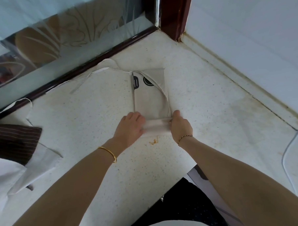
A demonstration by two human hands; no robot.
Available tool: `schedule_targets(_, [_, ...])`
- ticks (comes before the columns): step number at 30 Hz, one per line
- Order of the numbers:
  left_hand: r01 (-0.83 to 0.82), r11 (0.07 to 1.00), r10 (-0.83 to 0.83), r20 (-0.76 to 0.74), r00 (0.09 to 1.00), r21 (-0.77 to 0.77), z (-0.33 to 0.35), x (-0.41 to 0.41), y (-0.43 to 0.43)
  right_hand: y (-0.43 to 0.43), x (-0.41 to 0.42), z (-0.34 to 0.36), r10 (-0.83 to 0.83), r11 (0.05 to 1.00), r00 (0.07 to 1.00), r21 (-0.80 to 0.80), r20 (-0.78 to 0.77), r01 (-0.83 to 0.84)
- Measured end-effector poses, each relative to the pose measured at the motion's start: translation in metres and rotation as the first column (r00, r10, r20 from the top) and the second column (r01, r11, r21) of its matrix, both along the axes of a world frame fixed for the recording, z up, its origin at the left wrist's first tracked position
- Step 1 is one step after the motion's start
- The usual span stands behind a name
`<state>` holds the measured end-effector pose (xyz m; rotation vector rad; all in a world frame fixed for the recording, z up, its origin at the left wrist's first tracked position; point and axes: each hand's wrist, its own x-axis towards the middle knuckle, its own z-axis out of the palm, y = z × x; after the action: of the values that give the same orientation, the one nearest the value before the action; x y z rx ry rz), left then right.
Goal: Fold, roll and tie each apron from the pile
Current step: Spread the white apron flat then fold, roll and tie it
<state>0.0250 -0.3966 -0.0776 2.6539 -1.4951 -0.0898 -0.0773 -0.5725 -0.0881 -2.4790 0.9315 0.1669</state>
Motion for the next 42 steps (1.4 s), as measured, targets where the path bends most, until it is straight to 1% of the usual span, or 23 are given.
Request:
schedule_targets(1, [0.090,0.994,-0.088,-0.034,0.996,0.066,0.001,0.001,-0.001,0.001,0.000,0.001,0.020,1.000,1.000,-0.021,-0.009,-0.020])
schedule_targets(2, [0.130,0.982,-0.121,-0.074,0.990,0.135,0.001,0.001,-0.002,0.001,0.000,0.001,0.050,0.997,0.999,-0.051,-0.019,-0.051])
schedule_targets(3, [0.133,0.973,-0.116,-0.097,0.988,0.189,0.001,0.002,-0.004,0.000,-0.001,0.002,0.086,0.992,0.996,-0.088,-0.026,-0.088])
schedule_targets(5, [0.121,0.966,-0.098,-0.111,0.989,0.227,0.003,0.003,-0.009,-0.006,-0.003,0.001,0.201,0.954,0.979,-0.223,-0.020,-0.200])
schedule_targets(7, [0.123,0.966,-0.094,-0.135,0.986,0.226,0.005,0.005,-0.013,-0.012,-0.007,-0.002,0.374,0.877,0.927,-0.337,0.032,-0.342])
schedule_targets(9, [0.122,0.971,-0.087,-0.167,0.982,0.207,0.007,0.008,-0.015,-0.015,-0.015,-0.007,0.496,0.823,0.864,-0.366,0.091,-0.434])
schedule_targets(12, [0.088,0.986,-0.052,-0.244,0.968,0.140,0.007,0.012,-0.012,-0.022,-0.024,-0.008,0.530,0.811,0.848,-0.291,-0.004,-0.508])
schedule_targets(13, [0.065,0.992,-0.032,-0.278,0.960,0.112,0.007,0.013,-0.011,-0.023,-0.025,-0.008,0.538,0.802,0.843,-0.294,-0.024,-0.520])
schedule_targets(15, [-0.001,0.999,0.016,-0.337,0.941,0.045,0.009,0.013,-0.010,-0.024,-0.024,-0.008,0.541,0.800,0.841,-0.304,-0.004,-0.517])
schedule_targets(17, [-0.080,0.997,0.075,-0.377,0.923,0.003,0.011,0.013,-0.008,-0.024,-0.022,-0.007,0.520,0.826,0.852,-0.290,0.057,-0.484])
schedule_targets(19, [-0.151,0.988,0.132,-0.451,0.883,-0.007,0.014,0.011,-0.006,-0.025,-0.019,-0.003,0.458,0.877,0.880,-0.221,0.125,-0.426])
schedule_targets(21, [-0.196,0.980,0.178,-0.523,0.834,0.020,0.015,0.010,-0.004,-0.027,-0.016,0.001,0.361,0.931,0.918,-0.118,0.163,-0.345])
schedule_targets(23, [-0.250,0.967,0.232,-0.569,0.789,0.047,0.013,0.009,-0.002,-0.029,-0.013,0.005,0.246,0.966,0.955,0.035,0.164,-0.255])
schedule_targets(26, [-0.382,0.922,0.329,-0.635,0.699,0.057,0.008,0.006,-0.001,-0.028,-0.008,0.008,0.041,0.956,0.988,0.282,0.151,-0.083])
schedule_targets(27, [-0.420,0.906,0.354,-0.649,0.673,0.059,0.006,0.005,-0.001,-0.028,-0.007,0.007,-0.002,0.950,0.990,0.311,0.140,-0.042])
schedule_targets(29, [-0.473,0.880,0.386,-0.662,0.642,0.055,0.004,0.003,-0.002,-0.025,-0.004,0.006,-0.040,0.954,0.993,0.300,0.110,0.005])
schedule_targets(33, [-0.501,0.864,0.406,-0.661,0.631,0.052,0.004,0.003,-0.006,-0.018,0.004,0.005,-0.058,0.970,0.997,0.238,0.057,0.043])
schedule_targets(37, [-0.501,0.862,0.442,-0.593,0.673,0.074,0.007,0.003,-0.012,-0.014,0.012,0.004,-0.089,0.975,0.996,0.204,0.002,0.087])
schedule_targets(38, [-0.498,0.863,0.456,-0.550,0.700,0.083,0.007,0.002,-0.013,-0.013,0.014,0.004,-0.087,0.977,0.996,0.193,-0.012,0.088])
schedule_targets(39, [-0.481,0.872,0.462,-0.469,0.753,0.088,0.007,0.001,-0.013,-0.013,0.016,0.004,-0.081,0.980,0.996,0.180,-0.029,0.085])
schedule_targets(40, [-0.433,0.897,0.434,-0.346,0.831,0.086,0.006,0.000,-0.012,-0.013,0.017,0.004,-0.075,0.983,0.996,0.166,-0.047,0.081])
schedule_targets(41, [-0.349,0.935,0.356,-0.211,0.910,0.069,0.004,-0.001,-0.010,-0.013,0.019,0.005,-0.070,0.985,0.995,0.154,-0.068,0.079])
schedule_targets(42, [-0.243,0.969,0.246,-0.107,0.963,0.043,0.002,-0.002,-0.008,-0.013,0.020,0.006,-0.067,0.986,0.994,0.147,-0.087,0.080])
